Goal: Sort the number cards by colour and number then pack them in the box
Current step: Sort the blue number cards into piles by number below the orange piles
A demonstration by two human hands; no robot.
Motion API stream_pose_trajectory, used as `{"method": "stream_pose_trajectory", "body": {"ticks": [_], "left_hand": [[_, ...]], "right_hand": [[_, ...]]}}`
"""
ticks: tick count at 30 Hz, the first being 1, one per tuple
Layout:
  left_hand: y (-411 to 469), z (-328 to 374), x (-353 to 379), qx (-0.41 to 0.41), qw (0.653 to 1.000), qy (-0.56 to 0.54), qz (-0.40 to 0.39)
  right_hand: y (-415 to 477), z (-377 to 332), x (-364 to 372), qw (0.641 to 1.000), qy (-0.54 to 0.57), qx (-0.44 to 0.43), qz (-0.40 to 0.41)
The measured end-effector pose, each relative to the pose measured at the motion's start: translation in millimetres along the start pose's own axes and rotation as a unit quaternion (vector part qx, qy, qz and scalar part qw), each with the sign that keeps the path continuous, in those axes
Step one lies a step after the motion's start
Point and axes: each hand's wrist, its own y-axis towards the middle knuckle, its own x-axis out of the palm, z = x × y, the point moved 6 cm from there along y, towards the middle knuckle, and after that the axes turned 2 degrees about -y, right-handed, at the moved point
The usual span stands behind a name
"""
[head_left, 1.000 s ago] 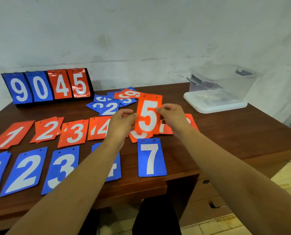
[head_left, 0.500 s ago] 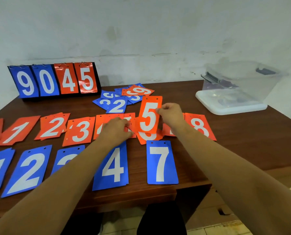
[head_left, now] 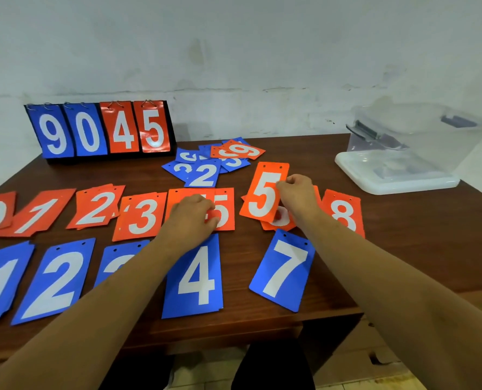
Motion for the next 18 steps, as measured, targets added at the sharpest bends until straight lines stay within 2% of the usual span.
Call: {"method": "stream_pose_trajectory", "body": {"ticks": [2, 5, 8, 14, 18], "left_hand": [[-1, -5, -2, -0.01, 1.0, 0.011, -0.002], [-2, -13, 0, -0.001, 1.0, 0.015, -0.02], [-4, -19, 1, -0.005, 1.0, 0.008, -0.029], [-5, -27, 0, 0.0, 0.999, -0.024, -0.021], [-5, -35, -1, -0.019, 0.999, -0.004, -0.033]], "right_hand": [[-7, -9, 12, 0.999, 0.045, 0.0, -0.029], [-22, -16, 51, 0.986, 0.095, 0.043, -0.133], [-34, -12, 80, 0.974, 0.098, 0.087, -0.185], [-25, -18, 66, 0.989, -0.036, 0.018, -0.143], [-16, -21, 49, 0.992, -0.061, 0.013, -0.113]]}}
